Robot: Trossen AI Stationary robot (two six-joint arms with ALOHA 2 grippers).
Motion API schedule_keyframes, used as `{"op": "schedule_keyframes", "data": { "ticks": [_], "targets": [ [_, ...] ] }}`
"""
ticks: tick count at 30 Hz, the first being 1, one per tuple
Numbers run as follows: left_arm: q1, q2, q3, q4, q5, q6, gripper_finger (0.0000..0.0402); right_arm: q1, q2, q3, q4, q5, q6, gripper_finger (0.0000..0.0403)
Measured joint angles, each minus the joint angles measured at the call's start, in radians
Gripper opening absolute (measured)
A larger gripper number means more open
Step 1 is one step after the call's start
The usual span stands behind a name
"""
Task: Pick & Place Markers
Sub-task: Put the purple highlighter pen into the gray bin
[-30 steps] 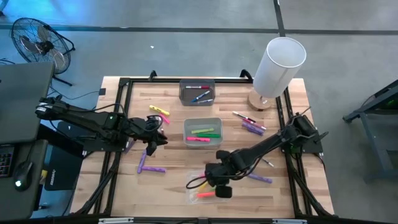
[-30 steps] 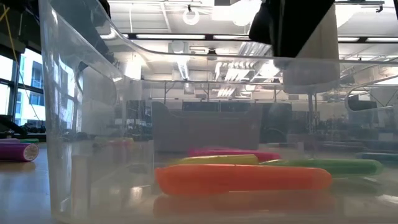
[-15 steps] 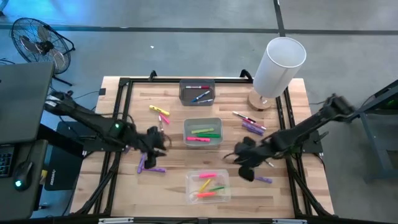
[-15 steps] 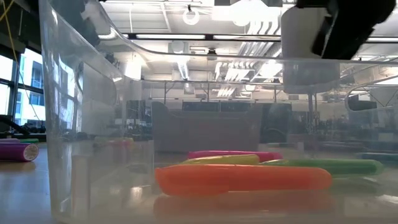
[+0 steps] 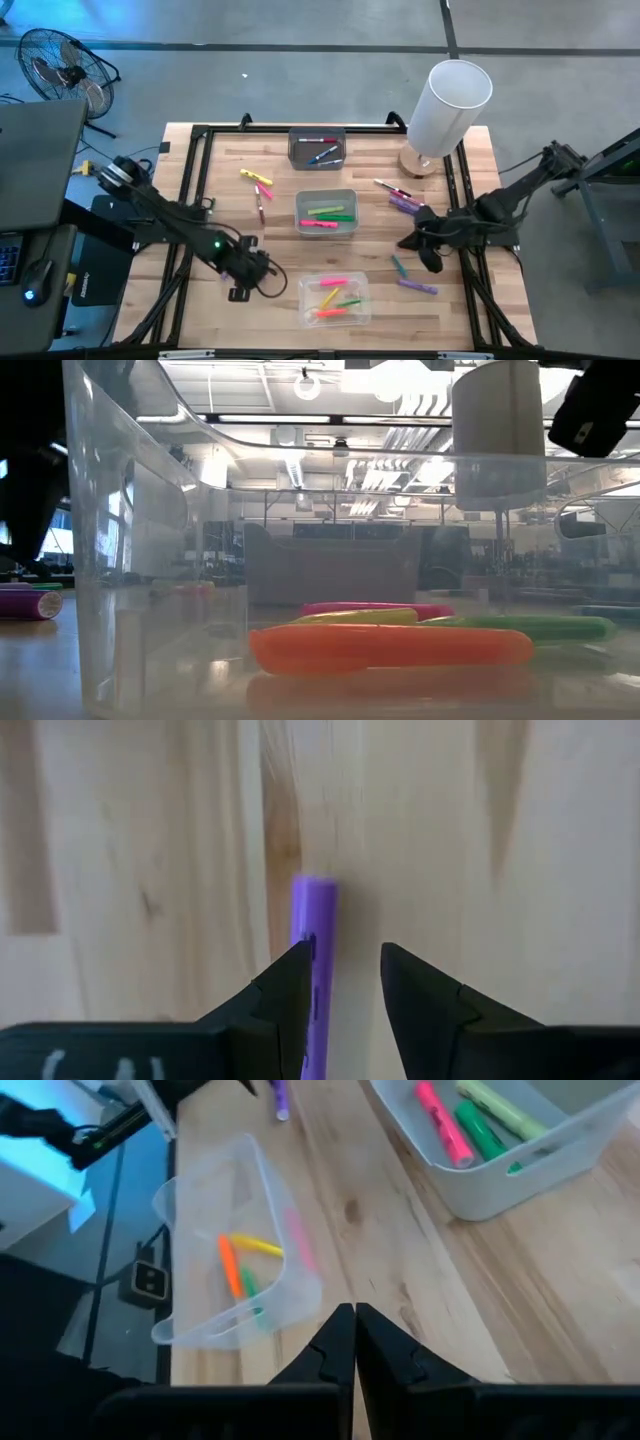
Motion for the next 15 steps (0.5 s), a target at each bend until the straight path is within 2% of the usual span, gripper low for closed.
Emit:
{"op": "schedule_keyframes", "data": {
  "ticks": [10, 15],
  "targets": [
    [0.001, 0.178, 0.005, -0.005, -0.008, -0.077, 0.0118, 0.037, -0.024, 0.0, -0.004, -0.033, -0.059, 0.0],
    [0.002, 0.198, 0.008, -0.001, 0.021, -0.185, 0.0075, 0.064, -0.024, 0.0, -0.01, -0.024, -0.092, 0.0]
  ]
}}
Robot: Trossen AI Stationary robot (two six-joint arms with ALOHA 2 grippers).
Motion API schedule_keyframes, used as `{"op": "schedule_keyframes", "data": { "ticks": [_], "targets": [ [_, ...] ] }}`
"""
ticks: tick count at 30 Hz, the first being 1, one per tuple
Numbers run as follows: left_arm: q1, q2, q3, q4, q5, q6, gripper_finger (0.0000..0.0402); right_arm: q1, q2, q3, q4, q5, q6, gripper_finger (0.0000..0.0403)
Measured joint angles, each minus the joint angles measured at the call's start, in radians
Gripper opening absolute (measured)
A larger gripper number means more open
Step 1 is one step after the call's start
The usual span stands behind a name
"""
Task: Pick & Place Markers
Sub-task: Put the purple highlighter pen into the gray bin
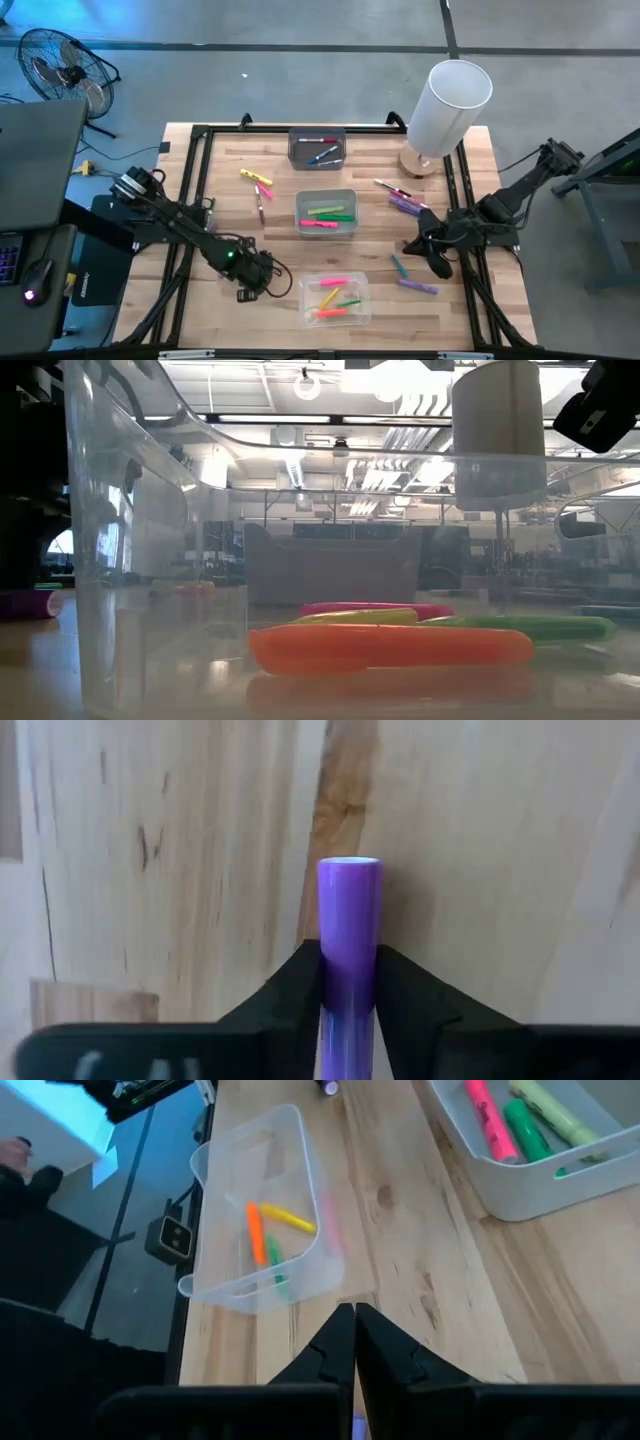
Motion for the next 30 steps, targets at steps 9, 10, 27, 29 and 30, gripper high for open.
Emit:
{"op": "schedule_keyframes", "data": {
  "ticks": [9, 10, 27, 29, 30],
  "targets": [
    [0.059, 0.006, 0.189, -0.133, -0.068, -0.11, 0.0059, 0.02, 0.0, 0.0, -0.015, 0.004, -0.026, 0.0],
    [0.074, 0.006, 0.214, -0.146, -0.078, -0.106, 0.0059, 0.02, 0.0, 0.0, -0.017, 0.005, -0.032, 0.0],
    [0.541, 0.017, 0.728, -0.288, -0.14, 0.637, 0.0059, 0.02, 0.003, 0.001, -0.014, 0.12, 0.006, 0.0],
    [0.587, 0.05, 0.747, -0.25, -0.115, 0.712, 0.0059, 0.02, 0.003, 0.001, -0.012, 0.141, 0.018, 0.0],
    [0.607, 0.069, 0.752, -0.258, -0.099, 0.736, 0.0059, 0.02, 0.003, 0.001, -0.009, 0.148, 0.019, 0.0]
  ]
}}
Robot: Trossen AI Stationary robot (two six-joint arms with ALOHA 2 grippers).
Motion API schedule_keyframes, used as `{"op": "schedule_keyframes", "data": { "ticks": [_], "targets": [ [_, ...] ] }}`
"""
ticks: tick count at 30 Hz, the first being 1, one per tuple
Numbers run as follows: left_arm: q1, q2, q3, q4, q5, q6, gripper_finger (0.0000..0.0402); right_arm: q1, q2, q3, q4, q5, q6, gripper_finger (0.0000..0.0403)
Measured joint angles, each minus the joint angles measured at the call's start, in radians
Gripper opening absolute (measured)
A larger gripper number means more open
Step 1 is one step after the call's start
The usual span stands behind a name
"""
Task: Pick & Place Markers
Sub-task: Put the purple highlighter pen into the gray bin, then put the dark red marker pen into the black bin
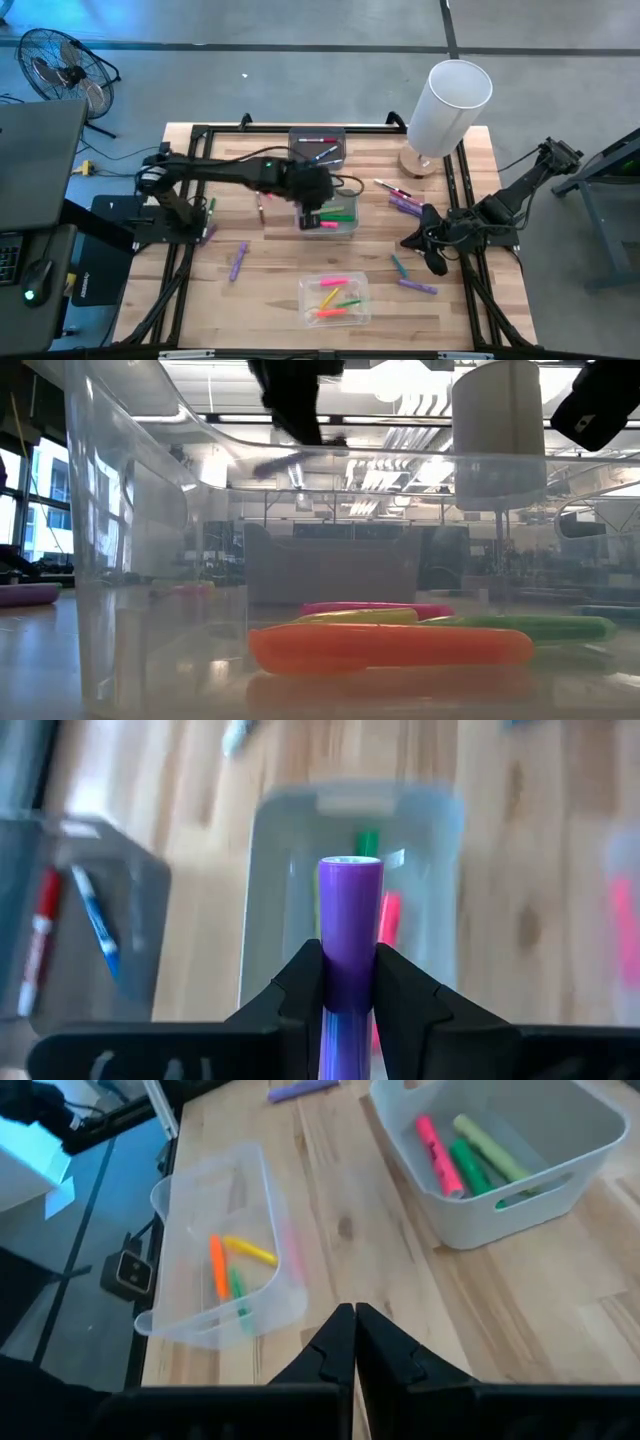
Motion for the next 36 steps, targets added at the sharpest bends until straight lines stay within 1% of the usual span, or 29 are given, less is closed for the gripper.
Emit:
{"op": "schedule_keyframes", "data": {
  "ticks": [1, 3, 5, 8, 11, 13, 18, 21, 23, 27, 30, 32, 34, 36],
  "targets": [
    [0.018, 0.023, 0.011, -0.01, 0.016, 0.02, 0.0059, 0.0, 0.0, 0.0, 0.003, 0.007, 0.0, 0.0],
    [0.046, 0.066, 0.031, 0.027, 0.044, 0.047, 0.0059, 0.0, 0.0, 0.0, 0.01, 0.026, 0.0, 0.0],
    [0.067, 0.097, 0.027, 0.01, 0.068, 0.062, 0.0059, 0.0, 0.0, 0.0, 0.019, 0.042, 0.0, 0.0],
    [0.086, 0.154, 0.028, 0.068, 0.09, 0.064, 0.0059, 0.0, 0.0, 0.001, 0.023, 0.063, 0.0, 0.0],
    [0.095, 0.182, 0.026, 0.073, 0.114, 0.064, 0.0062, 0.0, 0.0, 0.001, 0.024, 0.081, 0.0, 0.0],
    [0.096, 0.197, 0.03, 0.09, 0.12, 0.064, 0.0089, 0.0, 0.0, 0.001, 0.025, 0.088, 0.0, 0.0],
    [0.094, 0.231, 0.026, 0.093, 0.12, 0.064, 0.0179, 0.0, 0.0, 0.001, 0.026, 0.118, 0.0, 0.0],
    [0.093, 0.232, 0.033, 0.077, 0.12, 0.052, 0.021, 0.0, 0.0, 0.001, 0.026, 0.136, 0.007, 0.0],
    [0.093, 0.236, 0.061, 0.029, 0.12, 0.032, 0.0217, 0.0, 0.0, 0.001, 0.026, 0.136, 0.021, 0.0],
    [0.086, 0.232, 0.149, -0.02, 0.121, -0.015, 0.0211, 0.0, 0.0, 0.001, 0.026, 0.122, 0.018, 0.0],
    [0.065, 0.234, 0.228, -0.086, 0.119, -0.018, 0.0188, 0.0, 0.0, 0.001, 0.027, 0.118, -0.006, 0.0],
    [0.047, 0.232, 0.28, -0.129, 0.109, -0.028, 0.0162, 0.0, 0.0, 0.001, 0.028, 0.118, -0.028, 0.0],
    [0.028, 0.231, 0.316, -0.169, 0.089, -0.086, 0.0127, 0.0, 0.0, 0.001, 0.028, 0.118, -0.058, 0.0],
    [0.009, 0.232, 0.34, -0.211, 0.094, -0.145, 0.0085, 0.0, 0.0, 0.001, 0.028, 0.118, -0.07, 0.0]
  ]
}}
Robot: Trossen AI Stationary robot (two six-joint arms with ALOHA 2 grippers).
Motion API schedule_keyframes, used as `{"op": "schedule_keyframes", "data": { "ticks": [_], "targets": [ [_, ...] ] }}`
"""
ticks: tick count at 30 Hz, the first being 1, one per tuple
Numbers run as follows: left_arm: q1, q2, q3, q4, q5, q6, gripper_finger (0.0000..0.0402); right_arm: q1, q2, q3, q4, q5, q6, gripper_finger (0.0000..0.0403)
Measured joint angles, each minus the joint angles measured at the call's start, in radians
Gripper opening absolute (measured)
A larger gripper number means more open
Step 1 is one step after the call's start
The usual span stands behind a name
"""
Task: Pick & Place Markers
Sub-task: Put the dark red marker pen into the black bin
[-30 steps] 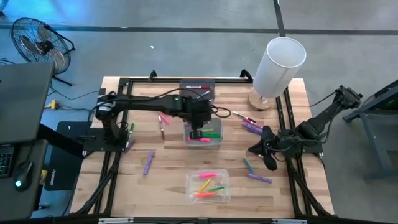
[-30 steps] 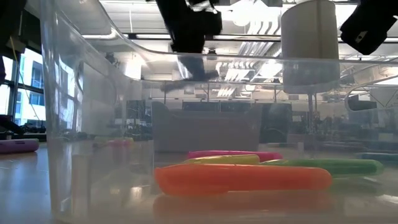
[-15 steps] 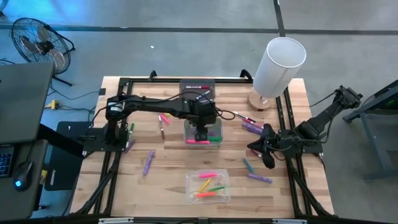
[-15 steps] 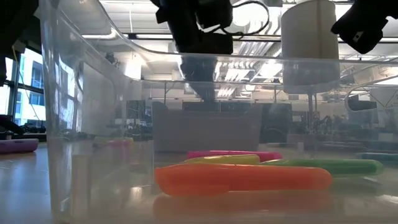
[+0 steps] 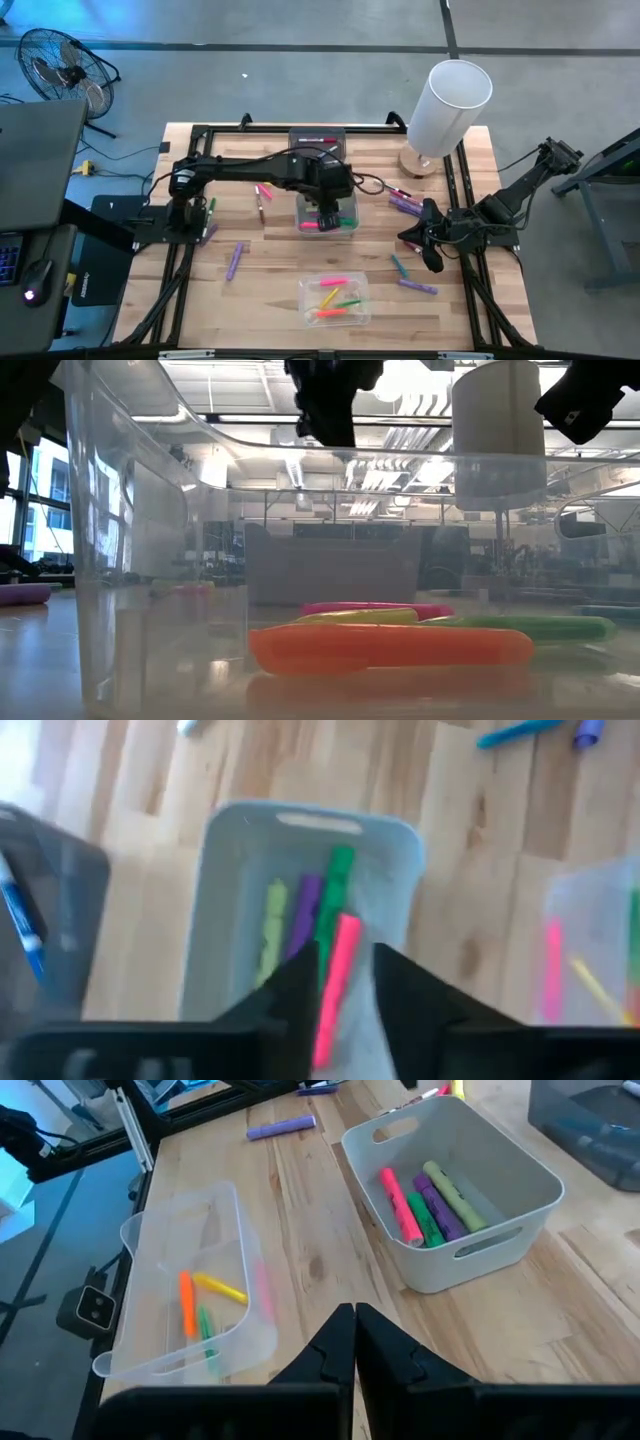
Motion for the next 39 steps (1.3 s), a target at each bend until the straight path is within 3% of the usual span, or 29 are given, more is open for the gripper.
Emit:
{"op": "schedule_keyframes", "data": {
  "ticks": [4, 7, 9, 17, 24, 30, 39],
  "targets": [
    [-0.06, -0.018, -0.011, -0.12, 0.005, -0.034, 0.0011, 0.0, 0.0, 0.0, 0.0, -0.001, 0.007, 0.0],
    [-0.127, -0.063, -0.107, -0.105, -0.039, -0.081, 0.0013, 0.001, 0.0, 0.0, -0.008, -0.011, 0.05, 0.0],
    [-0.161, -0.109, -0.223, -0.073, -0.036, -0.127, 0.0007, 0.004, 0.001, 0.0, -0.03, -0.03, 0.103, 0.0],
    [-0.219, -0.431, -0.75, 0.339, -0.027, -0.365, 0.0001, 0.026, 0.081, 0.0, -0.196, -0.13, 0.31, 0.0],
    [-0.211, -0.74, -1.045, 0.456, -0.095, -0.401, 0.0001, -0.002, 0.215, 0.0, -0.354, -0.323, 0.429, 0.0],
    [-0.163, -0.968, -1.184, 0.47, -0.115, -0.406, 0.0, -0.046, 0.35, -0.001, -0.457, -0.446, 0.487, 0.0014],
    [-0.057, -1.172, -1.235, 0.379, -0.117, -0.269, 0.0, -0.057, 0.491, -0.001, -0.384, -0.527, 0.473, 0.0102]
  ]
}}
